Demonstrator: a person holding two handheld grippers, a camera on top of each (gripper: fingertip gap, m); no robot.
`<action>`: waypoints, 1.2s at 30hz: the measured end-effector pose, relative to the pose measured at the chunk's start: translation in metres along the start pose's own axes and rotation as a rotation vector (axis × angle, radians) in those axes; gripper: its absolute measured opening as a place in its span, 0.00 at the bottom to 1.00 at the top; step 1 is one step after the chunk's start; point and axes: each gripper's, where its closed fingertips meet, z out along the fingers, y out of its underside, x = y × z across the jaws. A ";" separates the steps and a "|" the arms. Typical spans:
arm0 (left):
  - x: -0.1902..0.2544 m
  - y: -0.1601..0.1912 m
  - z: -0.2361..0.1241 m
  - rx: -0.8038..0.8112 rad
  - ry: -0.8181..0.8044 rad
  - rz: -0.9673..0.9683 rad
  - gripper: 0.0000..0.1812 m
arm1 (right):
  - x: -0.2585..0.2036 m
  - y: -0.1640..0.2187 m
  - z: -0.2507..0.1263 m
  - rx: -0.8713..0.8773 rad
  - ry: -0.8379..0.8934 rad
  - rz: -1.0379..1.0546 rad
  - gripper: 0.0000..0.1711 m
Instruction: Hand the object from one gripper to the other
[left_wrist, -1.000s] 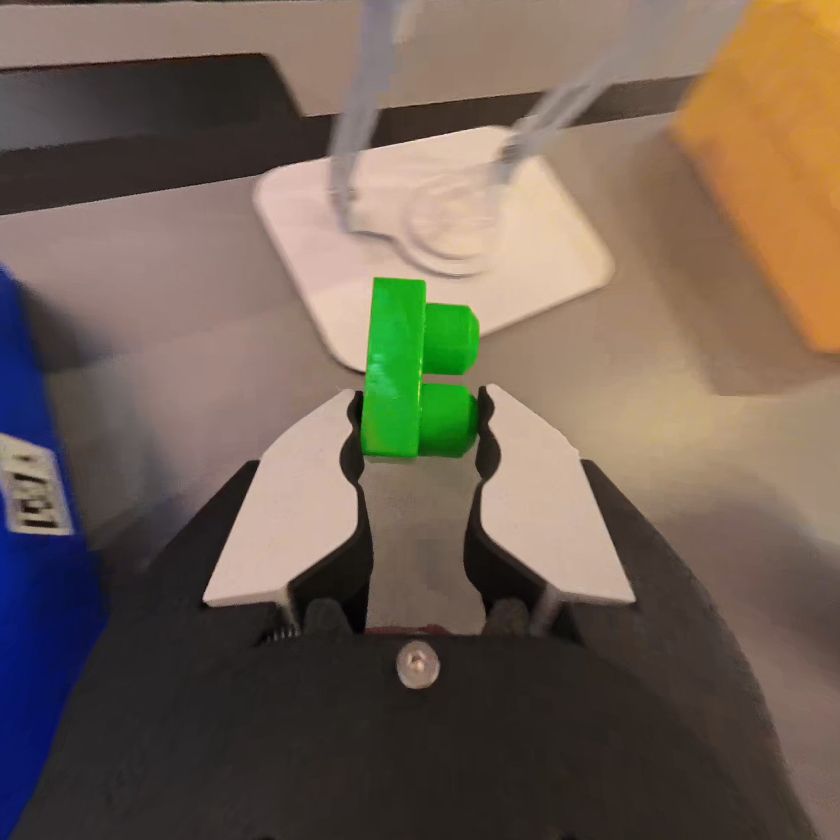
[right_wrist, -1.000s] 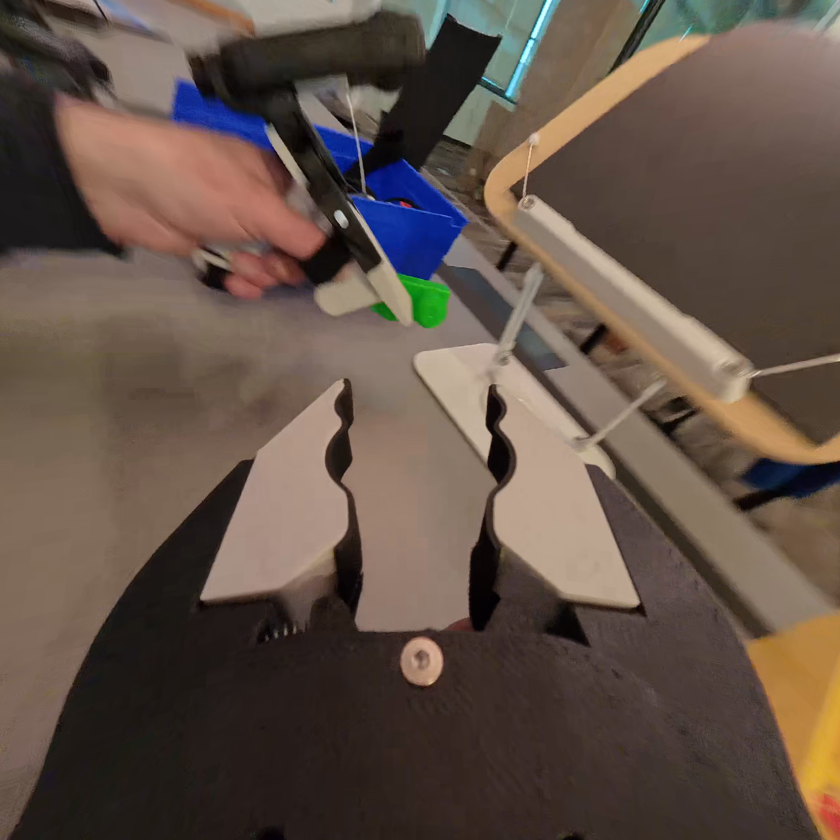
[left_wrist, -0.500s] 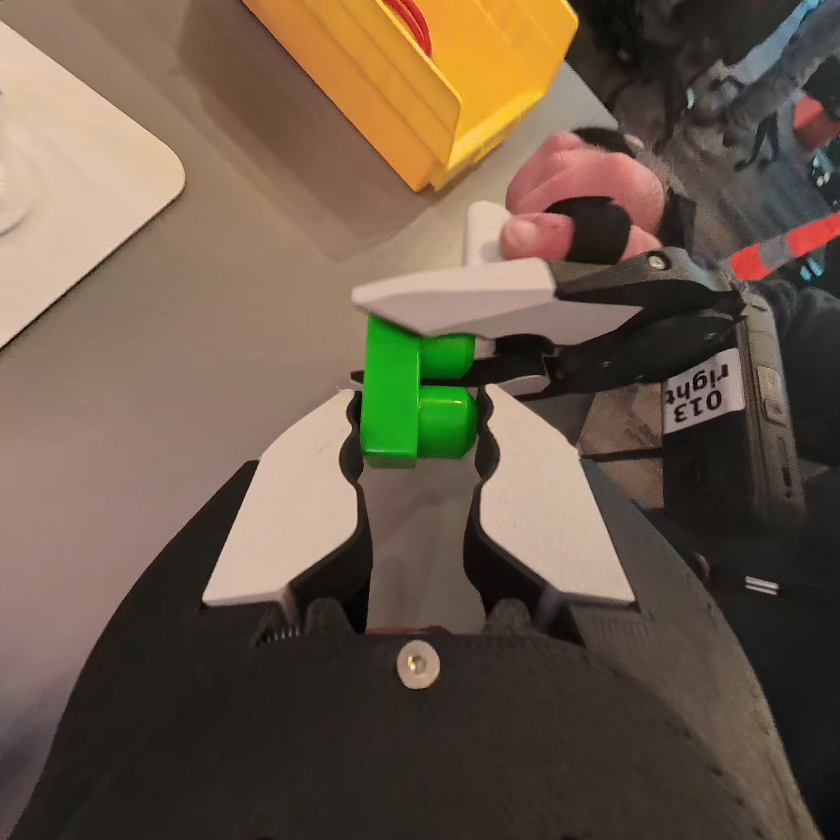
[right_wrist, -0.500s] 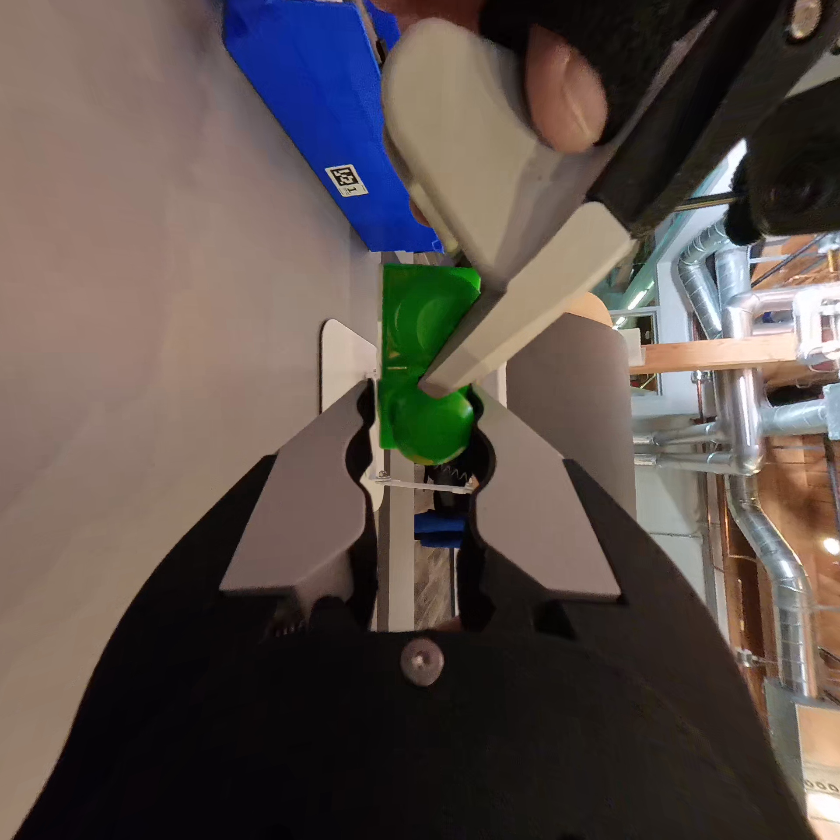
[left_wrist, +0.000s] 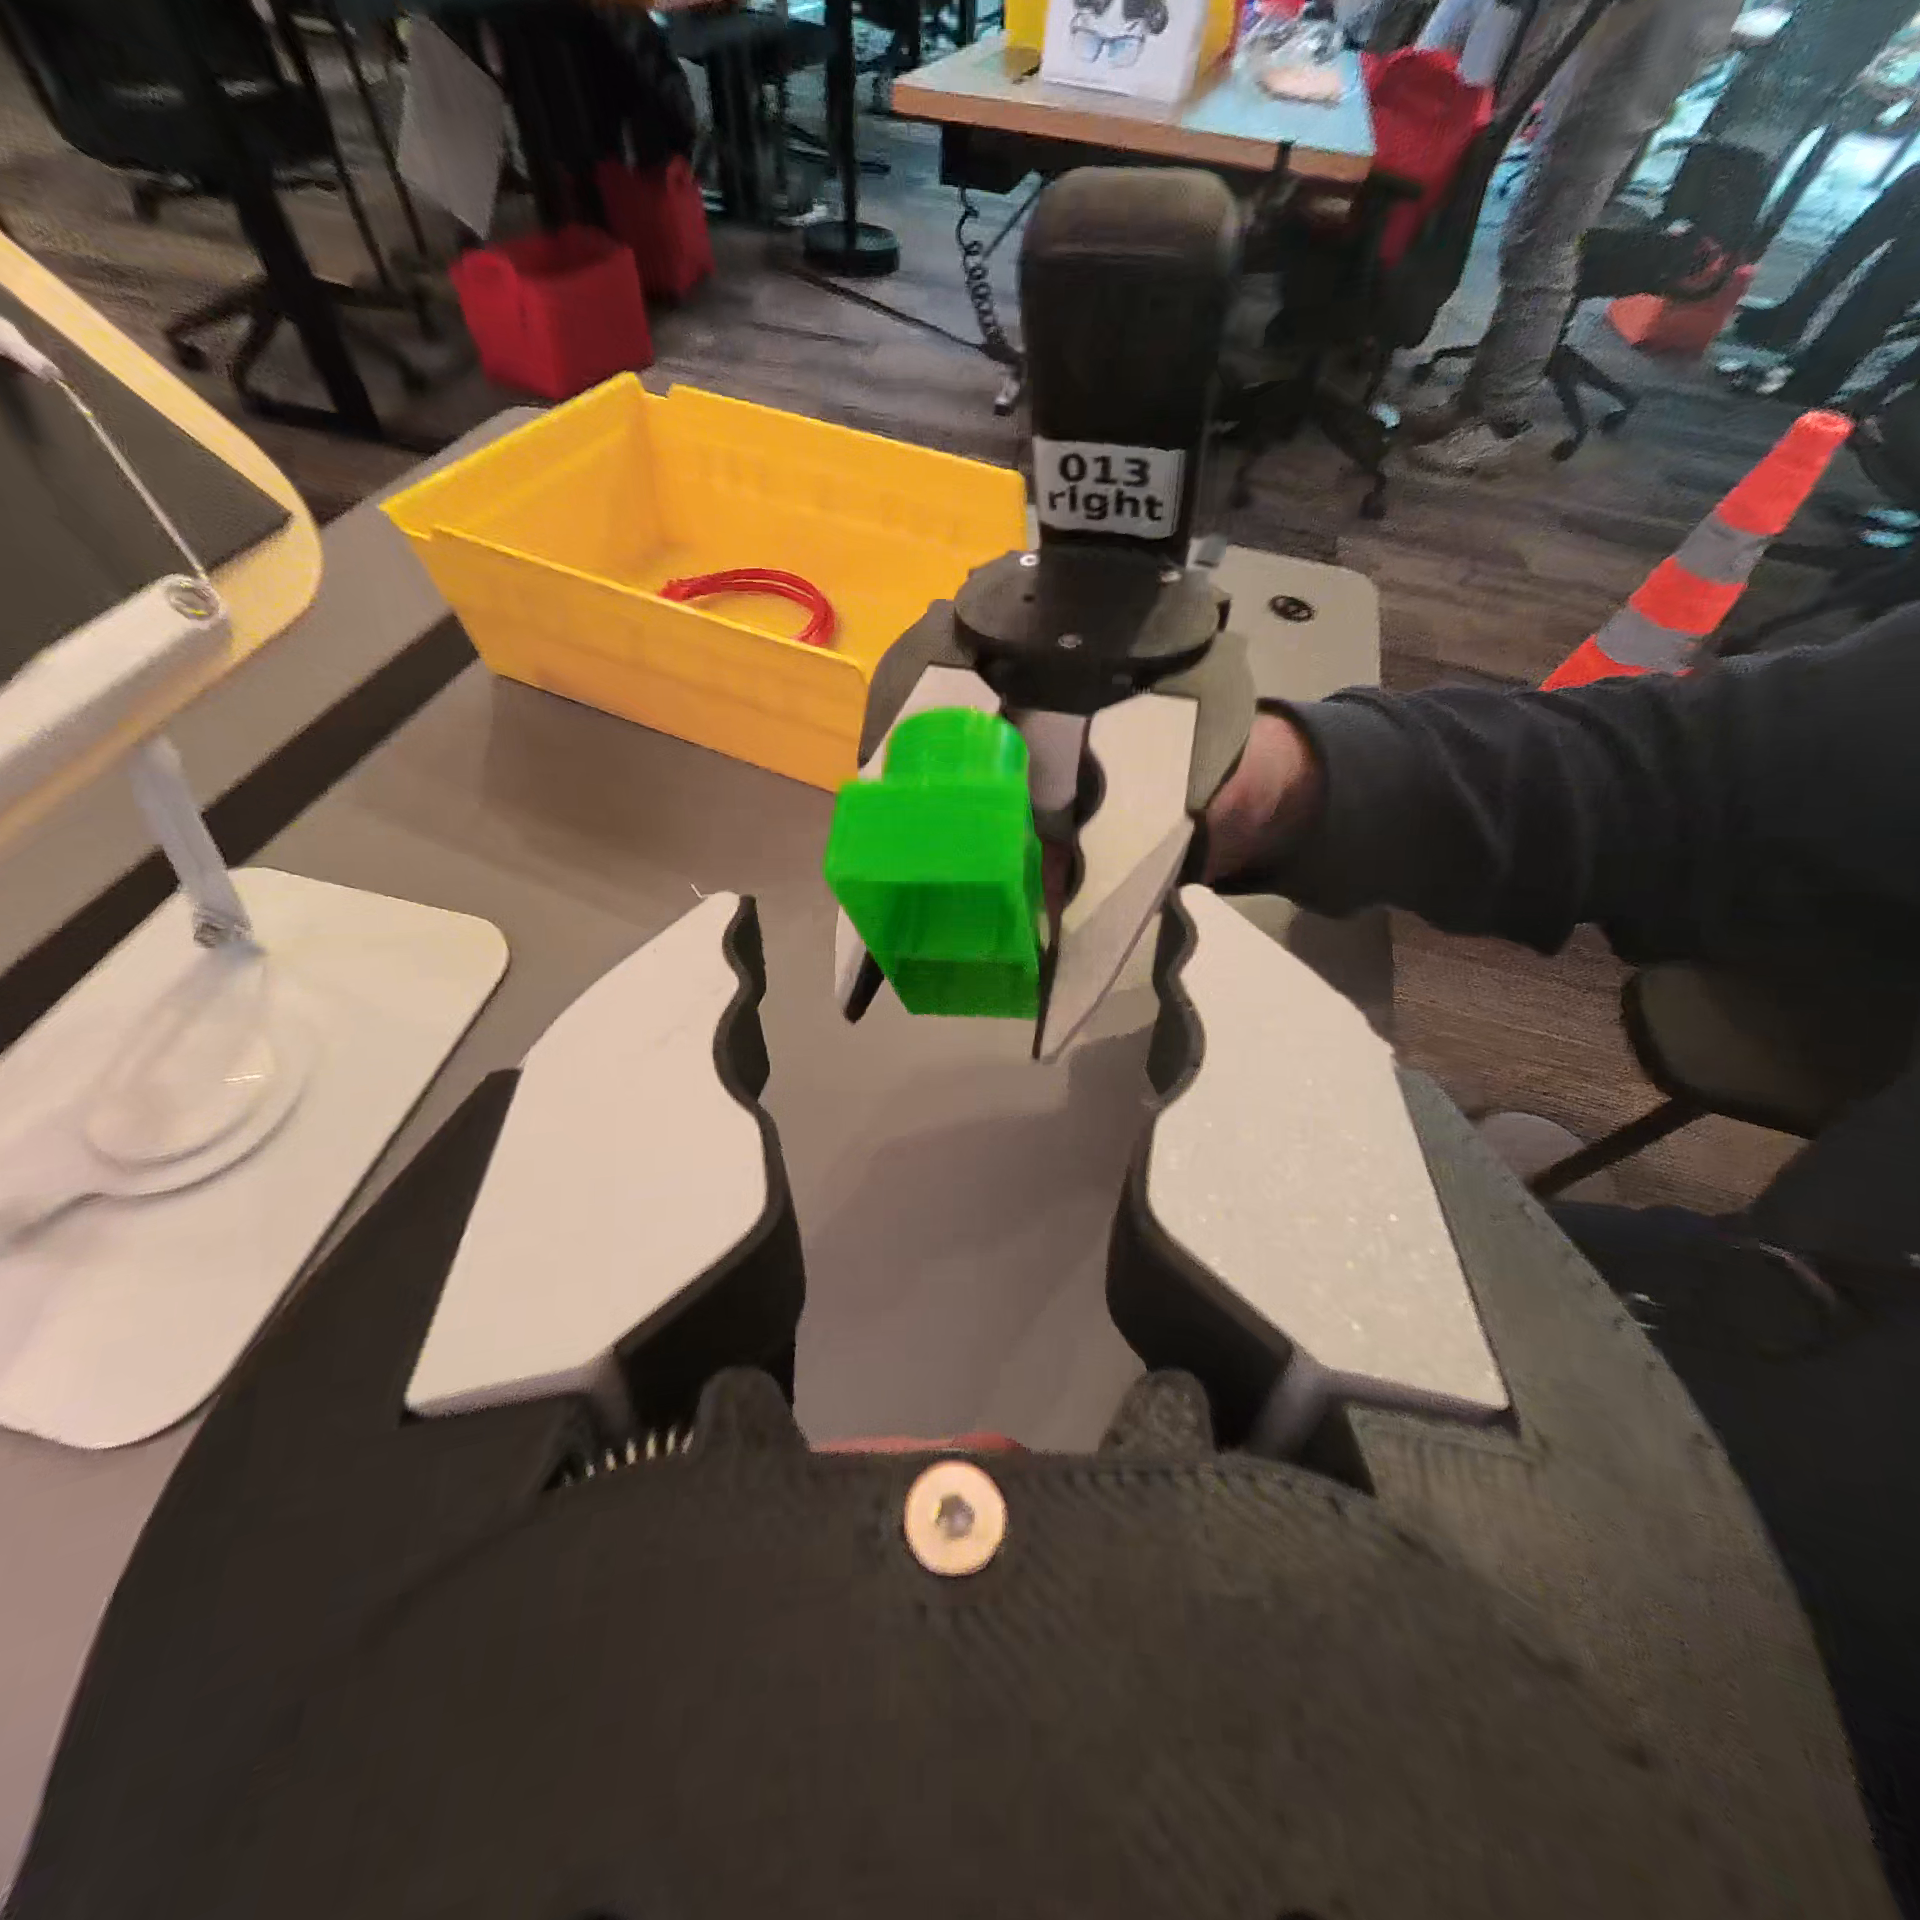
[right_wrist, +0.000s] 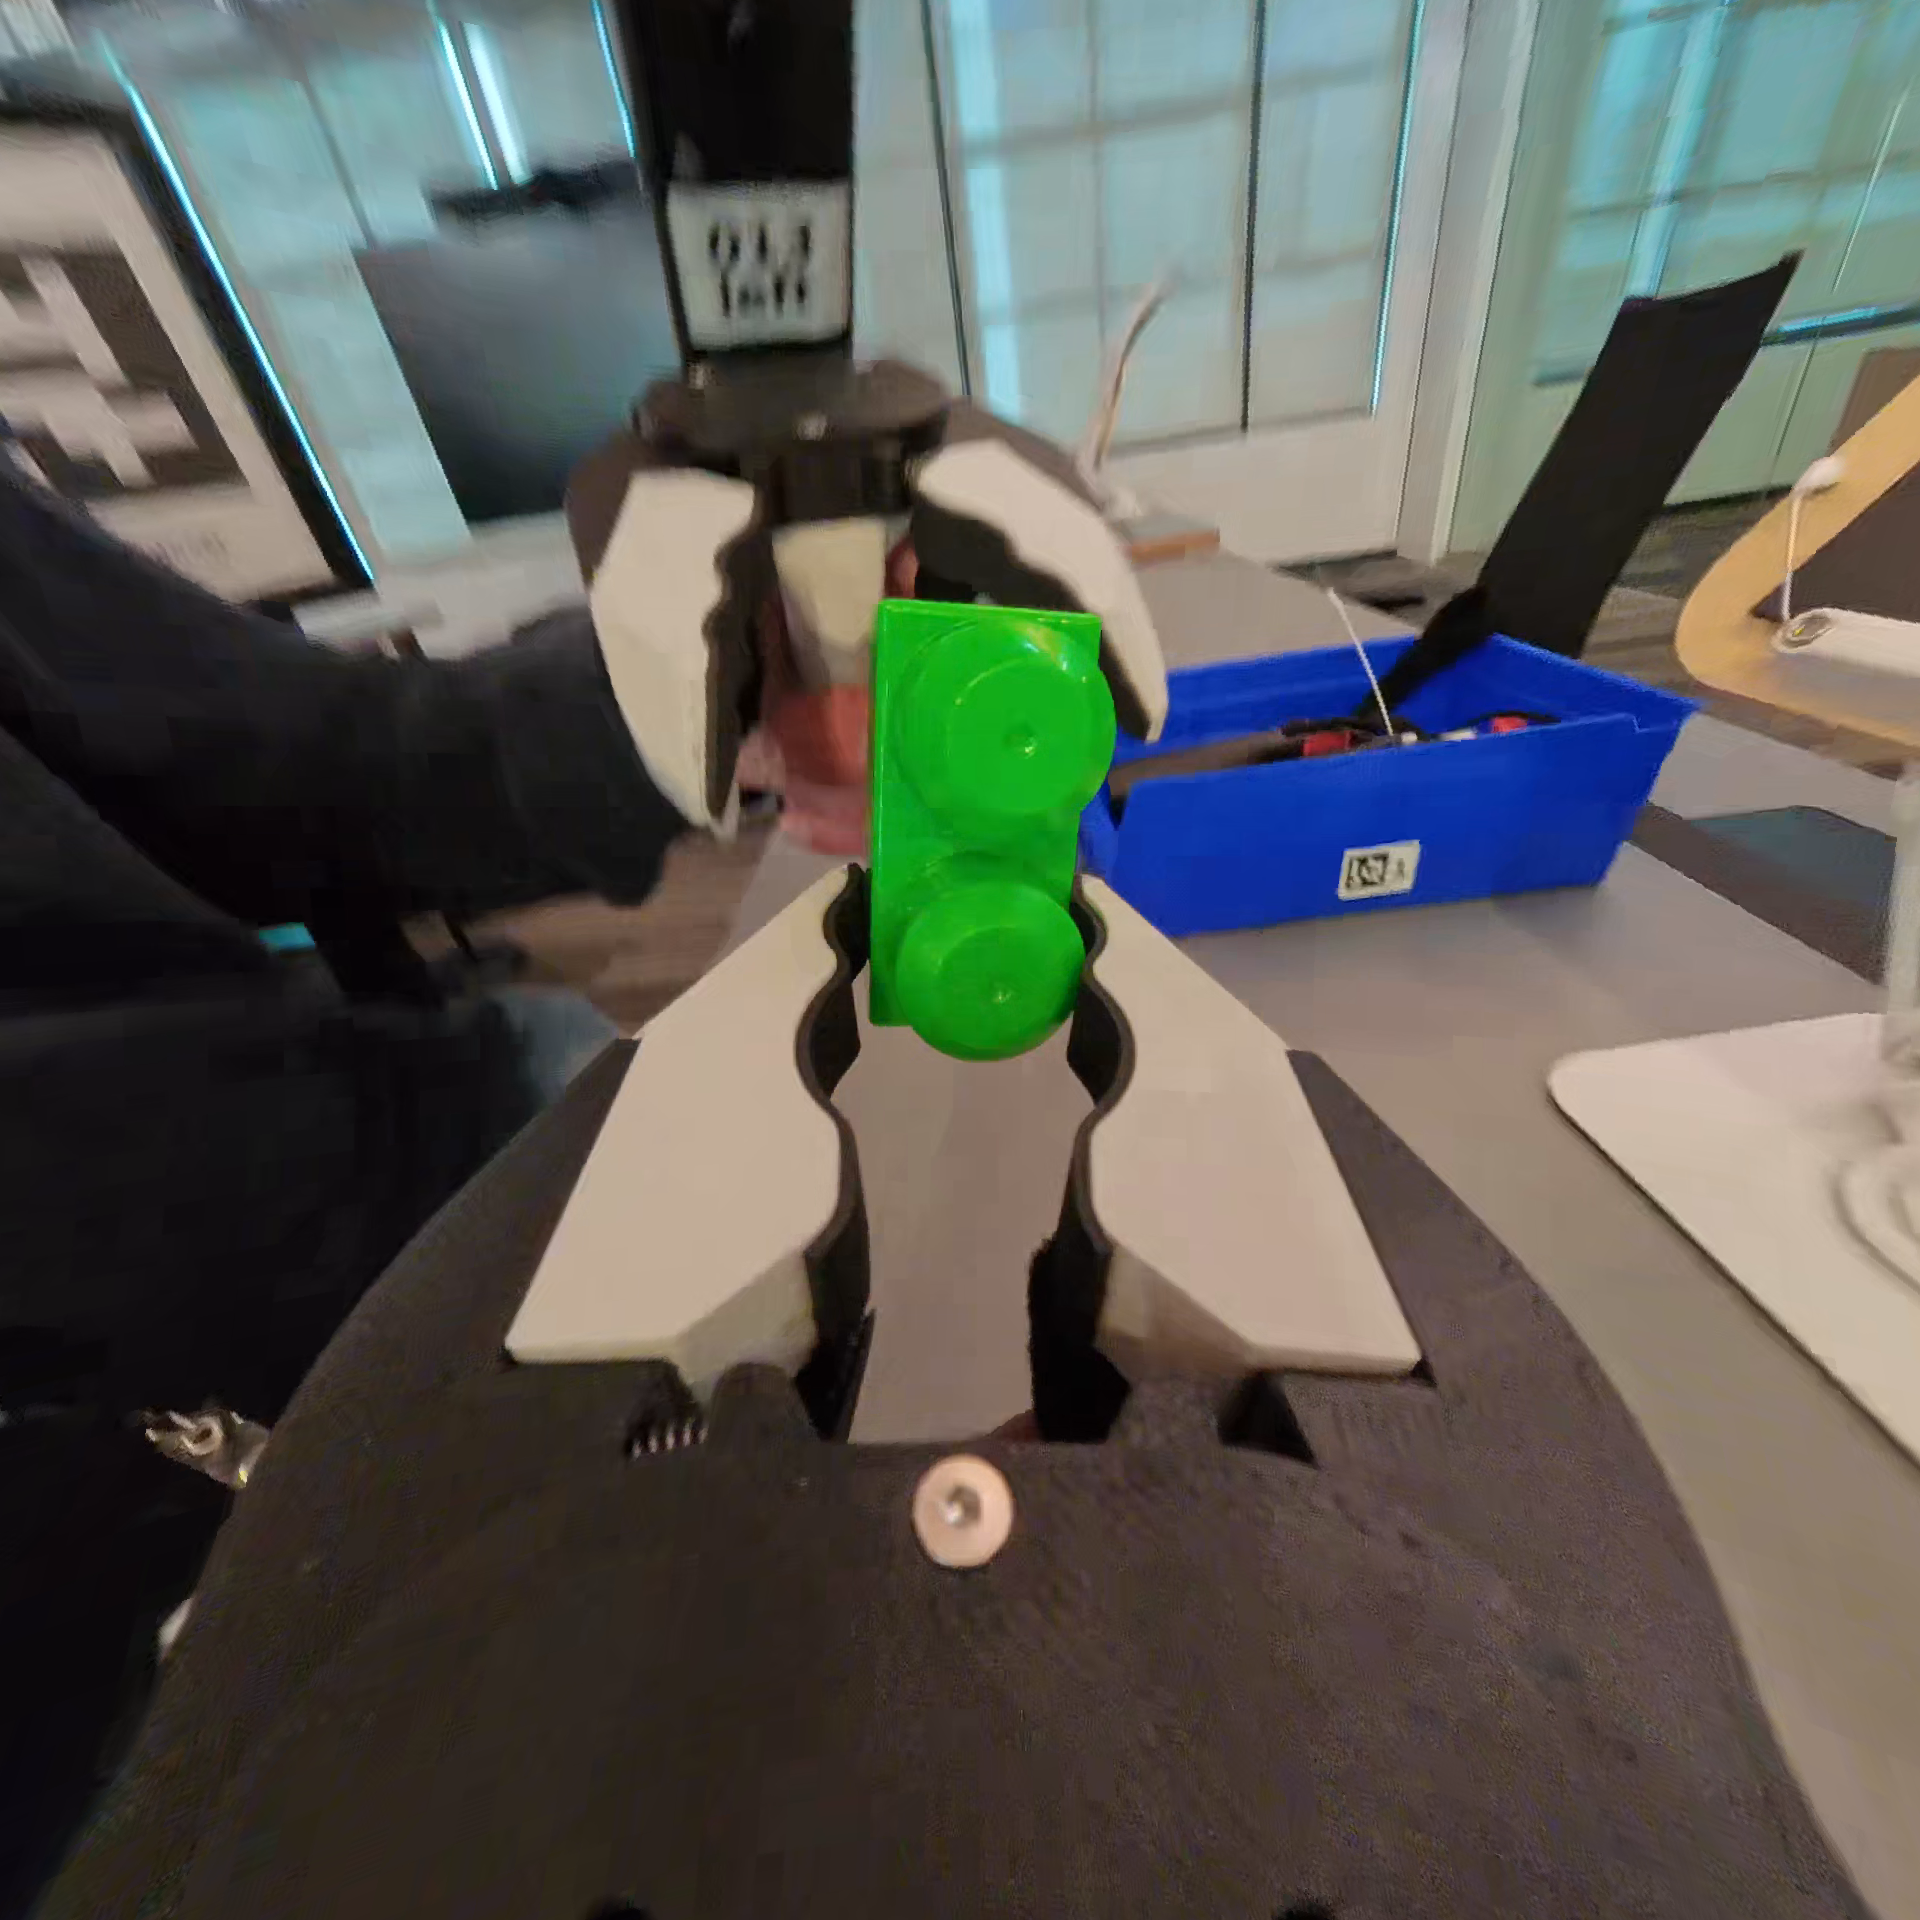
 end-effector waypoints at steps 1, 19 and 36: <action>0.000 0.002 0.003 -0.007 -0.017 0.020 0.39 | -0.002 -0.001 0.000 0.025 -0.022 0.025 0.20; -0.016 -0.007 0.007 0.172 -0.062 -0.194 0.20 | 0.020 0.007 -0.009 0.036 0.254 -0.113 0.42; -0.034 -0.018 0.010 0.244 -0.313 -0.354 0.20 | 0.043 -0.011 -0.005 -0.164 0.744 -0.410 0.27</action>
